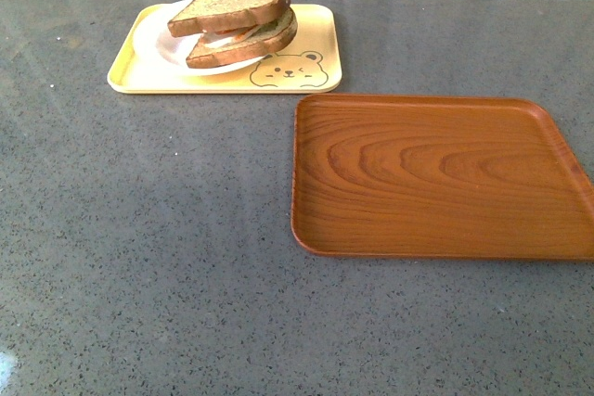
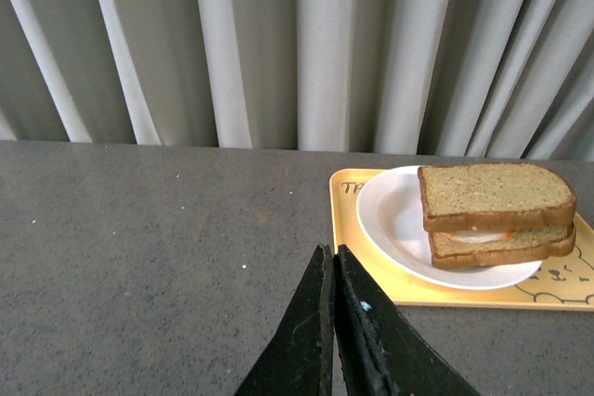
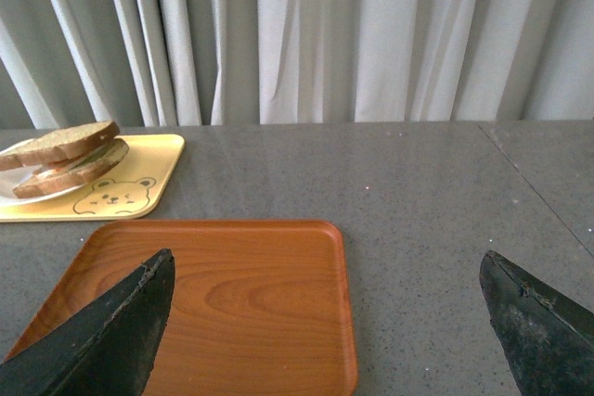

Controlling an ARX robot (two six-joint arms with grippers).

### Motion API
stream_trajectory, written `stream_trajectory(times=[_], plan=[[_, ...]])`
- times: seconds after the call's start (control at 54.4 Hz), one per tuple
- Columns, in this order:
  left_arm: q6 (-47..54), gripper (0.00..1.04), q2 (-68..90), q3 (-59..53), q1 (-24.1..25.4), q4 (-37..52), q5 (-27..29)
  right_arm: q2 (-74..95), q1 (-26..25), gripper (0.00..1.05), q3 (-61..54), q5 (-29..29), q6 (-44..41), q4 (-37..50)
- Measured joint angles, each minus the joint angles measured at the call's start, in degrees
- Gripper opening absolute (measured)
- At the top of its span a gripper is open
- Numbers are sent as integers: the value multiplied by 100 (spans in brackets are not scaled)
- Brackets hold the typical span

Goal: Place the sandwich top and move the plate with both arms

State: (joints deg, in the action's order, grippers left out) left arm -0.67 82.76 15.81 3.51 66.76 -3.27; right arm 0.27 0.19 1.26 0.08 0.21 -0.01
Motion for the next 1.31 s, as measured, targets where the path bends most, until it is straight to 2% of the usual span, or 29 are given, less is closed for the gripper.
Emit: stream_trajectory(times=[0.074,0.202,0.515,0.736,1.306], plan=[[2,2,-282,-227,-166,-98,286,0,0,96,0,0,0,0],[4,2,-831,-568,-339,-317,295,0,0,96,0,-4,0,0],[4,2,-2201,-1128,-341,-1141,330,0,0,96,0,2,0,0],[4,2,-3602,-1412,-341,-2234,328,0,0,96,0,2,0,0],[7,2,-5672,-1493,-341,-4094,328,0,0,96,0,2,0,0]])
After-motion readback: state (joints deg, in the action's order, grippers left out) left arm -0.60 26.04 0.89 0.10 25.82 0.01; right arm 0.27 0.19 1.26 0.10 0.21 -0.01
